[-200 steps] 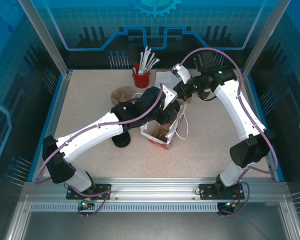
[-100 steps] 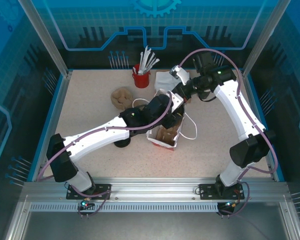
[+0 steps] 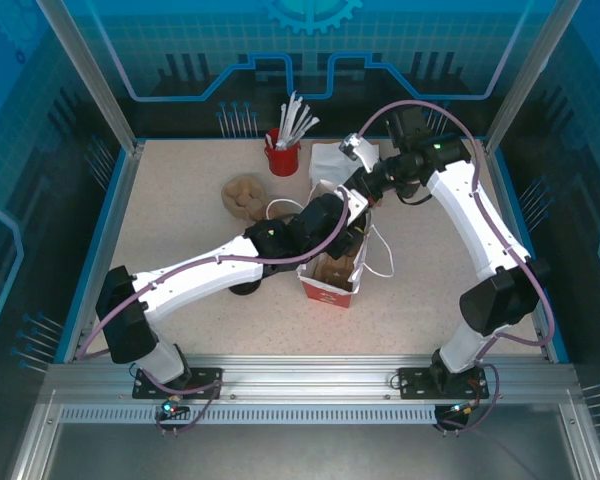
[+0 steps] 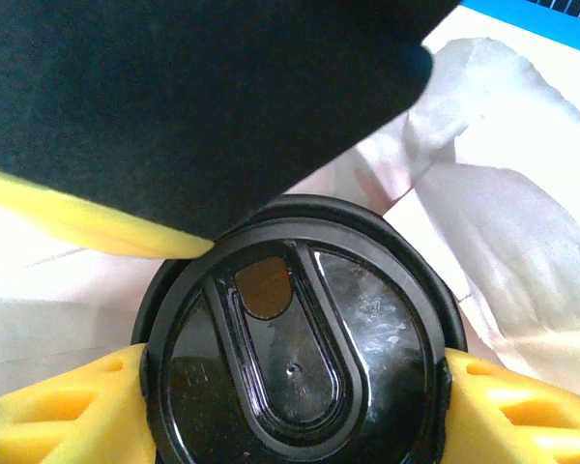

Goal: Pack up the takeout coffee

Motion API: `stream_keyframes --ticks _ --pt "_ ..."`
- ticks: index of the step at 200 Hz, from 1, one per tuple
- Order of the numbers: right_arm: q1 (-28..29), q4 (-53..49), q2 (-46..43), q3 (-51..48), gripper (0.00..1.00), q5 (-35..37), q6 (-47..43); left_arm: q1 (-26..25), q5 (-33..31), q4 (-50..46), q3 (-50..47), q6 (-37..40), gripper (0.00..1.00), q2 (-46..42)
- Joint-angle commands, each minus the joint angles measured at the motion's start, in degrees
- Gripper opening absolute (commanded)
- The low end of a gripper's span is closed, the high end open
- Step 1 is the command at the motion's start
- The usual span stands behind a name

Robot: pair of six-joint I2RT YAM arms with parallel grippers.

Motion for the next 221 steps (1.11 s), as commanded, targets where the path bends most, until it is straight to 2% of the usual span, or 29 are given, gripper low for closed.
stream_keyframes --ticks 1,78,126,154,221 --pt "1.1 -1.0 -3.1 -0.2 0.0 -4.0 0.6 0.2 -2.7 0.5 -1.9 -1.6 0.6 1.6" --pt "1.1 2.9 -5.1 -1.8 0.0 0.0 6.8 0.3 -7.3 -4.9 1.5 -8.8 0.6 0.3" --pt "1.0 4.0 -5.5 -2.6 0.0 -1.4 6.4 0.4 -8.4 -2.9 -1.6 -10.7 0.6 -0.9" --pt "1.0 3.6 -5.4 -2.5 0.0 -1.7 6.4 0.8 -8.6 2.4 -5.9 -10.6 0.6 -2.5" --pt "1.0 3.0 -5.5 -2.8 0.0 -3.7 6.2 0.8 -9.1 6.3 -8.7 -10.9 0.61 -3.1"
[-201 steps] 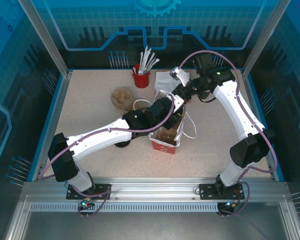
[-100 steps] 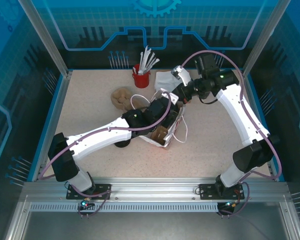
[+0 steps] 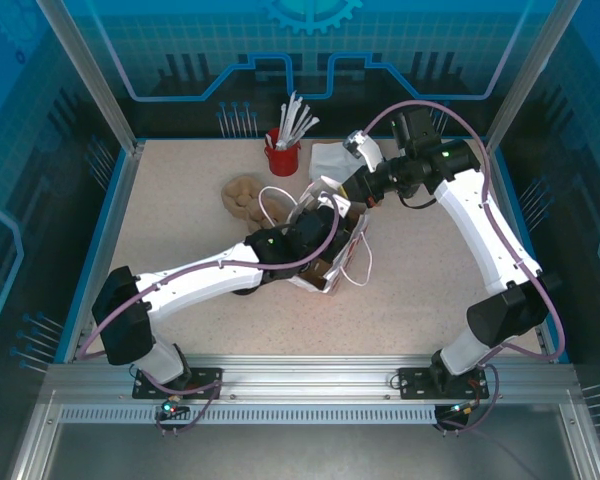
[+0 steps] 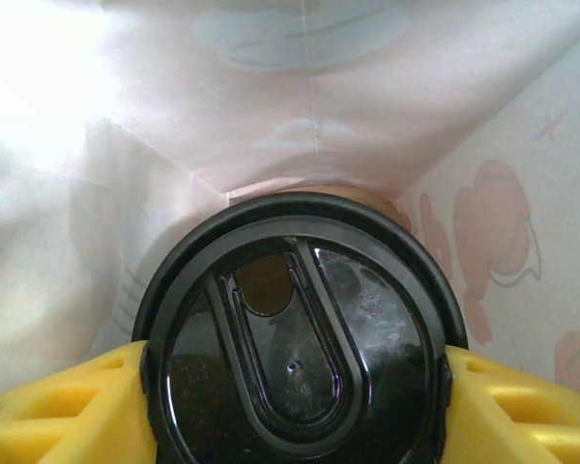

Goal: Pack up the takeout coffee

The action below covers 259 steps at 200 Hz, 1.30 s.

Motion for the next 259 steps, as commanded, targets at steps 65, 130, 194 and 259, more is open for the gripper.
stream_keyframes --ticks 65,130,194,259 --pt "0.6 0.2 -1.8 -1.9 0.0 -6.8 1.0 0.4 -2.1 10.8 -4.7 2.2 0.6 -3.0" --pt "0.9 -0.5 -2.1 -3.0 0.0 -7.7 0.8 0.5 -3.3 13.9 -5.9 3.5 0.6 -2.7" --pt "1.0 -1.3 -1.6 -2.8 0.0 -8.5 0.5 0.5 -3.9 18.1 -6.9 5.2 0.61 -2.0" --pt "1.5 -1.6 -0.8 -2.2 0.0 -8.9 0.3 0.6 -3.1 19.6 -7.9 4.4 0.61 -1.0"
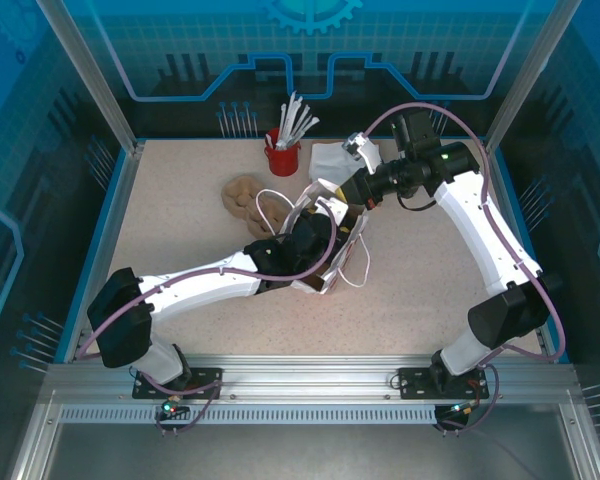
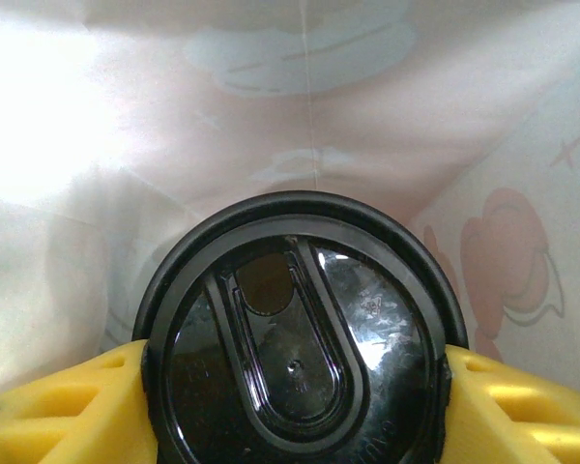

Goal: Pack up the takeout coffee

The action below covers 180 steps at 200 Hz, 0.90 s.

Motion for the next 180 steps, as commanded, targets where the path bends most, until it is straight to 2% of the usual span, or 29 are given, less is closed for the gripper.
stream_keyframes --ticks 1,180 --pt "1.5 -3.1 -0.2 -0.1 0.0 -5.2 -0.1 0.5 -0.5 5.3 0.0 0.4 0.61 0.4" --pt "3.2 -3.9 1.0 2.1 0.0 -5.7 -0.9 2.4 -0.3 -1.0 1.8 -3.5 0.61 3.8"
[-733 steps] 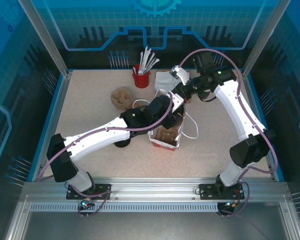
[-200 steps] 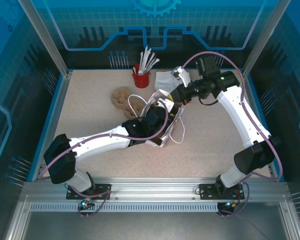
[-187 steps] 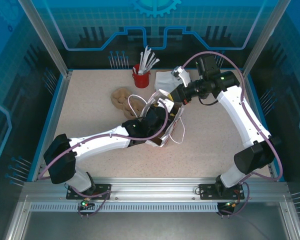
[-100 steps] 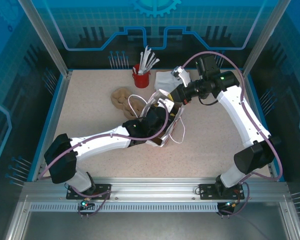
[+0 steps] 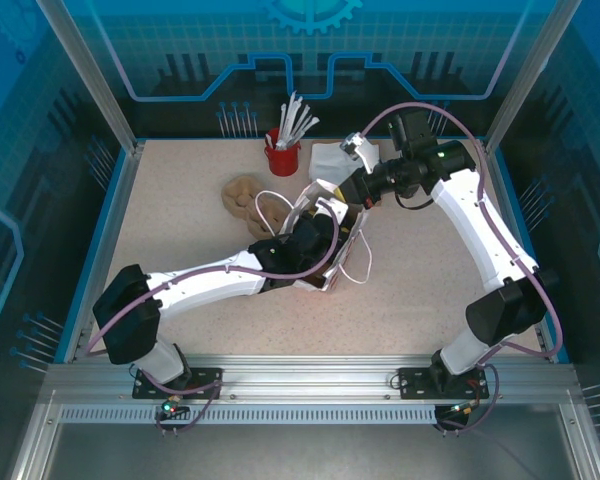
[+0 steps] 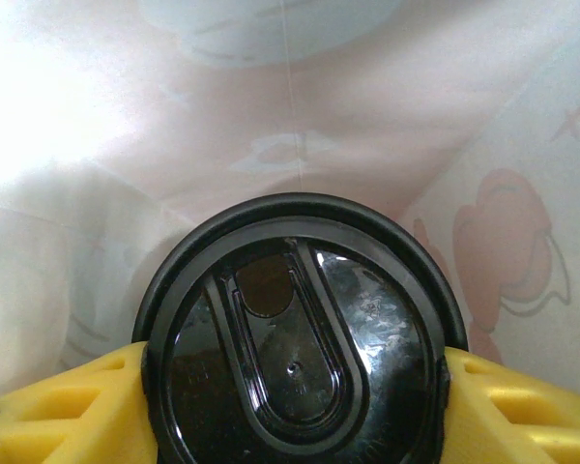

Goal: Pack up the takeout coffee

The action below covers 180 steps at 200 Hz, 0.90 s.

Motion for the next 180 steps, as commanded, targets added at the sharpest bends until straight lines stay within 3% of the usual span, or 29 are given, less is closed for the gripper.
stream_keyframes --ticks 1,121,180 --pt "2.8 -3.9 -0.2 1.4 0.0 -6.1 -0.5 1.8 -0.3 -1.3 1.9 -1.5 0.61 1.8" --pt "3.8 -2.7 -0.1 -0.5 0.0 -6.7 0.2 3.7 1.4 -9.9 7.6 -5.4 0.61 6.0" --pt "3.8 -1.6 -1.5 -3.0 0.0 -6.5 0.9 3.9 3.0 -8.9 7.9 -5.2 0.61 4.0"
